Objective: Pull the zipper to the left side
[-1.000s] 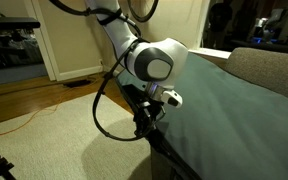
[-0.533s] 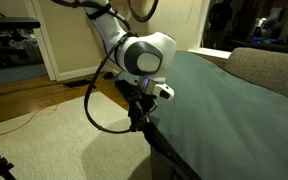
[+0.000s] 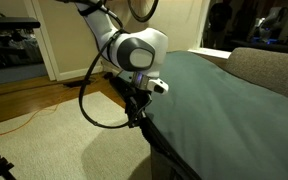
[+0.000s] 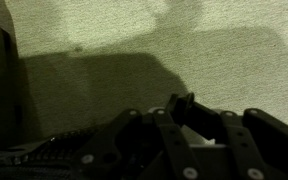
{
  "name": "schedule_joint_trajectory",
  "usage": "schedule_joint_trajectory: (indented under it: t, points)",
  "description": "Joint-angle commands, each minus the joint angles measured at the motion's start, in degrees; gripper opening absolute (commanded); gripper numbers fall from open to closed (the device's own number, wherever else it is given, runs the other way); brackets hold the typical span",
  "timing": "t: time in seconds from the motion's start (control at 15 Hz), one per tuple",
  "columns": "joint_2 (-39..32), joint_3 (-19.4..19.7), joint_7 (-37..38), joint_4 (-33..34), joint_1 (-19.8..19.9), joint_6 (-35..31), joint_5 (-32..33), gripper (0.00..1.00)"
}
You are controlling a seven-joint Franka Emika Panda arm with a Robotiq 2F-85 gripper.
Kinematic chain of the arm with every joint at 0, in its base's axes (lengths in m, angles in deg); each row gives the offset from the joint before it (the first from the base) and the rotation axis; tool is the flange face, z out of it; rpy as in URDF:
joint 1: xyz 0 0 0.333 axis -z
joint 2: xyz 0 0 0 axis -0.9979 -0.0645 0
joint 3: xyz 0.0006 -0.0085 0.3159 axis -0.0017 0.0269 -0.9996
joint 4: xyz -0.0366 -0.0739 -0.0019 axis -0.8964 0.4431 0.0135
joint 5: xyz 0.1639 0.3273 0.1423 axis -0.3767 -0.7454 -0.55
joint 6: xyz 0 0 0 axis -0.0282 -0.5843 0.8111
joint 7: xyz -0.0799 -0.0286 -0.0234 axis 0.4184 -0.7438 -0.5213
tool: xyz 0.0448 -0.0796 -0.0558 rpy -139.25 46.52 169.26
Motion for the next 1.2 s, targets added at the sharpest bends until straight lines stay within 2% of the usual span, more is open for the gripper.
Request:
schedule_joint_trajectory:
  t: [0.0, 1.13]
  points:
    - [5.86, -0.13, 2.84, -6.13, -2.19, -0.97, 1.28, 0.05]
    - [9.53, -0.87, 7.52, -8.89, -8.22, -2.28, 5.13, 0.05]
